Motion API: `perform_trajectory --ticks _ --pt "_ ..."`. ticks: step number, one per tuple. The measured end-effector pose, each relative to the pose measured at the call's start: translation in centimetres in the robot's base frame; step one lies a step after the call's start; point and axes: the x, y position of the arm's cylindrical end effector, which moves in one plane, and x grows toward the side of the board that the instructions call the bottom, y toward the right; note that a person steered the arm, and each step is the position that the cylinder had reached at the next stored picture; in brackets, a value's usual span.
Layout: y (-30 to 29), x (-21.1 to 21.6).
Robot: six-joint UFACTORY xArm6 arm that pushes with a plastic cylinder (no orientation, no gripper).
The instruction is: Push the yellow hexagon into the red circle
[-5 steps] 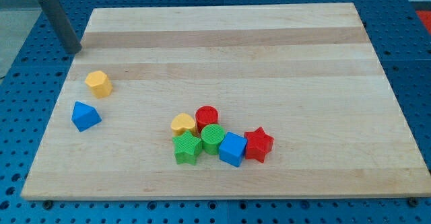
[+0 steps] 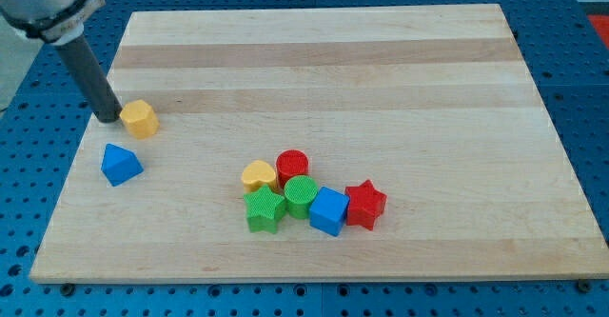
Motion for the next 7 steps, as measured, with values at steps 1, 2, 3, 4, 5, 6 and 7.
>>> perform_trajectory --ticks 1,2,3,4,5,6,7 --pt "3.3 1.3" --pt "4.8 0.2" --pt "7.1 -0.2" --pt "12.8 0.7" --pt "15.7 3.1" --pt "15.8 2.8" --pt "16.4 1.7"
